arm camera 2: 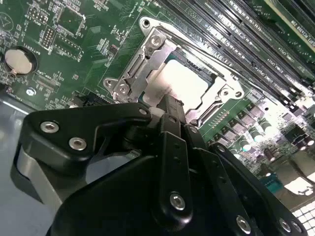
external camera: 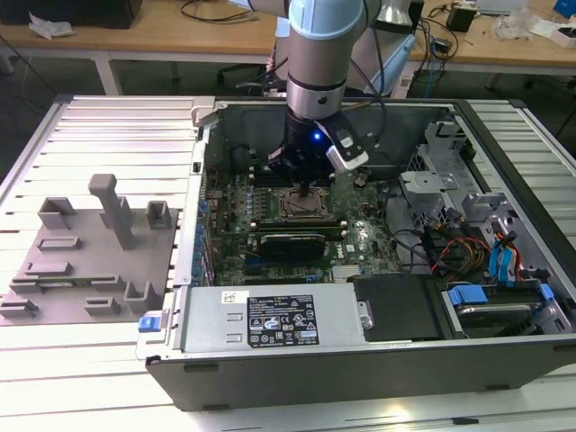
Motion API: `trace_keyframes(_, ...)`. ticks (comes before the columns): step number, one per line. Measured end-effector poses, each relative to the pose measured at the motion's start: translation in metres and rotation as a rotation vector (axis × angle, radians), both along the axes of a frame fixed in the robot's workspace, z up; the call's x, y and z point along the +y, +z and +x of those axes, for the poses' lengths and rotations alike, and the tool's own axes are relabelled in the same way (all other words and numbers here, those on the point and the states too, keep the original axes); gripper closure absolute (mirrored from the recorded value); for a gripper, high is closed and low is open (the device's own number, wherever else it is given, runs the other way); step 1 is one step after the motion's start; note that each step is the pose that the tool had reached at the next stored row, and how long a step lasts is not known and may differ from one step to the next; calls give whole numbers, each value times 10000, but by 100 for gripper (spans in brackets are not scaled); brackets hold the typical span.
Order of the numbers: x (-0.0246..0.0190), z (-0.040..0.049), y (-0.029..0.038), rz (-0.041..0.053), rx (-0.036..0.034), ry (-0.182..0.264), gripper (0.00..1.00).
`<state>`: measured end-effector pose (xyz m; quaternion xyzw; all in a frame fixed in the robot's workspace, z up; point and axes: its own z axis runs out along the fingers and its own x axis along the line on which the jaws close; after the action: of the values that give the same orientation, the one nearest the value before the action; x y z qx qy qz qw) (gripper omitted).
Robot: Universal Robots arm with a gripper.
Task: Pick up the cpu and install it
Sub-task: 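Install the first cpu locking lever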
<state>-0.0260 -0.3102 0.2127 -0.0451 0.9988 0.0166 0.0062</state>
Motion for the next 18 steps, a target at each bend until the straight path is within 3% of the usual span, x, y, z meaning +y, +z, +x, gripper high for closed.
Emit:
trace_keyframes(2,1,0,6,1,-1,-5,89)
trace_keyframes(11,0,0,217,-97,0,-181,89)
trace_keyframes(18,-20,0,230,-158,1,-435,89)
